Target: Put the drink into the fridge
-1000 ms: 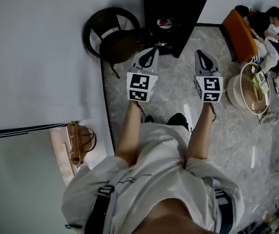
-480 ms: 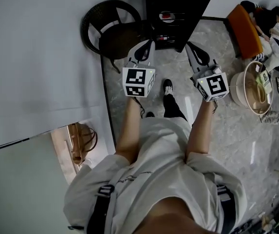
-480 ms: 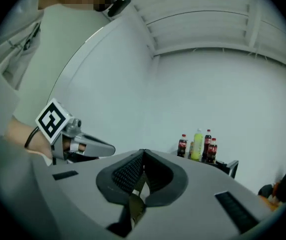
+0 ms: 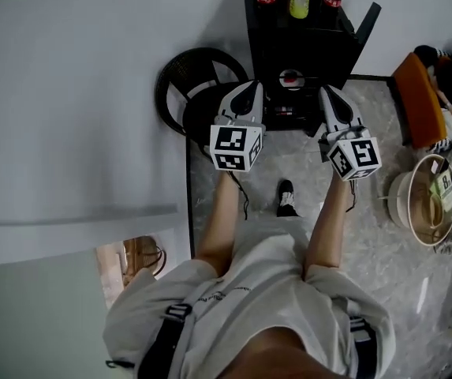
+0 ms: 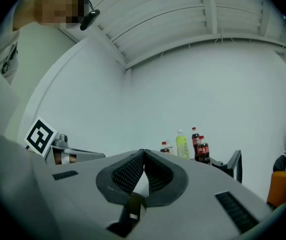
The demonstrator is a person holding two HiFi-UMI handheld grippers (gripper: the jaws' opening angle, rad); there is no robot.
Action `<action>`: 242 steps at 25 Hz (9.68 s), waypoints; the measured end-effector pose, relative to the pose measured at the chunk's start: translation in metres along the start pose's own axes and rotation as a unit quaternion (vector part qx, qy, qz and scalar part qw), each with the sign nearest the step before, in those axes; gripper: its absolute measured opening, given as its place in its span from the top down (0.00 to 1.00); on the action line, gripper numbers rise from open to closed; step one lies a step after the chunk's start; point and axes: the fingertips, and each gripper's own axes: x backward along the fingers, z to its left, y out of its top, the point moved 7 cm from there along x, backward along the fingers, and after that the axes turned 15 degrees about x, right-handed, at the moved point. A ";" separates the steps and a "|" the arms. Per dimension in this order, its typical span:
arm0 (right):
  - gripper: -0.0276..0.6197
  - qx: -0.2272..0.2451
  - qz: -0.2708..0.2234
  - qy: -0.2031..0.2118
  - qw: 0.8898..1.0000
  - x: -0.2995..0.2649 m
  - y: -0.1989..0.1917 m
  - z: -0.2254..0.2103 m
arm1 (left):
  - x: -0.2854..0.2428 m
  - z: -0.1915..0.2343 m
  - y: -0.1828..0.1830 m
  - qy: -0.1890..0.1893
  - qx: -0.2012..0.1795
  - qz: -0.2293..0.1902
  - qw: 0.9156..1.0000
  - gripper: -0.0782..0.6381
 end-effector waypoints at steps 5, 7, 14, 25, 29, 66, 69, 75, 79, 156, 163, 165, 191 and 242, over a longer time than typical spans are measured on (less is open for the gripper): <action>0.95 -0.013 0.010 -0.010 1.000 -0.028 -0.018 -0.051 | -0.055 0.009 0.011 0.023 0.002 0.001 1.000 0.88; 0.95 -0.019 0.014 -0.016 1.000 -0.037 -0.027 -0.071 | -0.073 0.005 0.010 0.022 -0.006 0.002 1.000 0.88; 0.95 -0.032 0.029 -0.019 0.999 -0.062 -0.056 -0.120 | -0.117 -0.006 0.000 0.025 0.010 -0.007 1.000 0.88; 0.90 -0.055 0.054 0.006 0.997 -0.101 -0.086 -0.113 | -0.130 0.029 -0.010 0.066 0.034 -0.002 0.997 0.88; 0.78 -0.029 0.077 0.015 0.997 -0.130 -0.093 -0.098 | -0.145 0.056 -0.013 0.066 0.043 0.003 0.997 0.88; 0.51 0.030 0.233 -0.069 0.970 -0.417 -0.132 -0.087 | -0.297 0.339 0.055 -0.012 0.094 0.007 0.995 0.88; 0.51 0.034 0.224 -0.076 0.971 -0.414 -0.132 -0.084 | -0.292 0.343 0.059 -0.001 0.098 0.001 0.995 0.88; 0.51 0.042 0.205 -0.060 0.976 -0.399 -0.125 -0.076 | -0.288 0.316 0.051 -0.004 0.093 0.007 0.996 0.88; 0.51 0.041 0.196 -0.041 0.979 -0.376 -0.118 -0.072 | -0.281 0.284 0.041 -0.008 0.090 0.017 0.996 0.88; 0.52 -0.071 0.204 -0.005 0.976 -0.194 -0.330 -0.072 | -0.130 0.054 -0.157 0.089 0.024 0.125 0.988 0.88; 0.76 -0.192 0.247 -0.006 0.950 -0.142 -0.269 -0.093 | -0.128 0.055 -0.123 0.076 0.045 0.117 0.989 0.88; 0.83 -0.212 0.241 -0.032 0.946 -0.124 -0.255 -0.102 | -0.137 0.050 -0.118 0.070 0.030 0.124 0.989 0.88; 0.95 -0.038 0.143 -0.045 0.988 -0.144 -0.129 -0.135 | -0.185 0.044 -0.039 -0.013 0.016 0.071 0.997 0.88; 0.52 0.024 0.195 -0.038 0.980 -0.315 -0.132 -0.163 | -0.302 0.132 -0.004 -0.016 0.070 0.037 0.997 0.88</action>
